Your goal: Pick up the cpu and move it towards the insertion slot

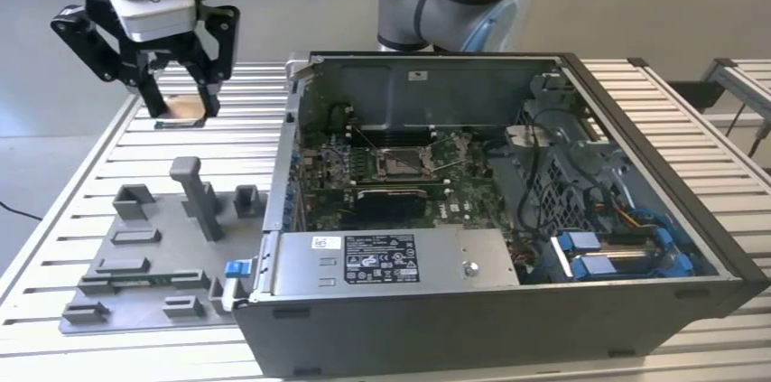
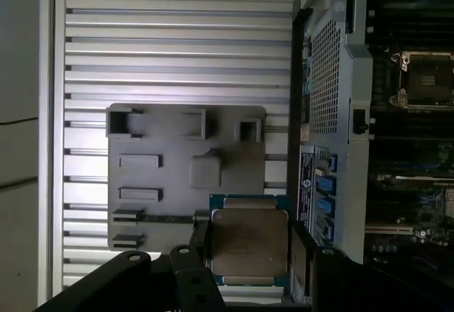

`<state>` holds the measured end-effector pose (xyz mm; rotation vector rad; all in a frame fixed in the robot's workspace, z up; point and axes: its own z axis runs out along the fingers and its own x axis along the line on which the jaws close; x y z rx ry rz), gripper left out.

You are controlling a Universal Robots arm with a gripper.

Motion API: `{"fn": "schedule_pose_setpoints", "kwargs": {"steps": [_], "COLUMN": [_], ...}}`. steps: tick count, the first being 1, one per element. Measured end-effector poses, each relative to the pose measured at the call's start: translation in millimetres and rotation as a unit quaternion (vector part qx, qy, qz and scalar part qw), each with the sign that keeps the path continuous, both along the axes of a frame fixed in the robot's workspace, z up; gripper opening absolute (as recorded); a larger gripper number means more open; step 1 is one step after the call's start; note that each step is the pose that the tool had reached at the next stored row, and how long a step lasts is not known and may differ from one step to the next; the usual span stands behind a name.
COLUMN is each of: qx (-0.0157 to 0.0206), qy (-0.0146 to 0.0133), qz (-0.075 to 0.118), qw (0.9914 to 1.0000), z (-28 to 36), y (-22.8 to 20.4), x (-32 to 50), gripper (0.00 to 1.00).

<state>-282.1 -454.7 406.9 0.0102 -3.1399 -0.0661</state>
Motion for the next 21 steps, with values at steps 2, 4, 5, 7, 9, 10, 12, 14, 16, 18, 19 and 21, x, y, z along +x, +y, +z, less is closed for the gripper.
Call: {"fn": "schedule_pose_setpoints", "kwargs": {"steps": [2,4,5,7,9,10,12,14,16,18,19,21], "qx": [0.0000,0.0000,0.0000,0.0000,0.0000,0.0000,0.0000,0.0000,0.0000,0.0000,0.0000,0.0000], "qy": [0.0000,0.0000,0.0000,0.0000,0.0000,0.0000,0.0001,0.0000,0.0000,0.0000,0.0000,0.0000], "qz": [0.000,0.000,0.000,0.000,0.000,0.000,0.000,0.000,0.000,0.000,0.000,0.000], "qw": [1.00000,1.00000,1.00000,1.00000,1.00000,1.00000,1.00000,1.00000,1.00000,1.00000,1.00000,1.00000], "z": [0.0,0.0,0.1,0.0,0.0,0.0,0.0,0.0,0.0,0.0,0.0,0.0], "y": [0.0,0.0,0.0,0.0,0.0,0.0,0.0,0.0,0.0,0.0,0.0,0.0], "x": [6.7,13.7,17.2,24.6,33.0,37.2,45.5,54.1,63.0,71.9,76.3,85.8], "gripper": [0.00,0.00,0.00,0.00,0.00,0.00,0.00,0.00,0.00,0.00,0.00,0.00]}}
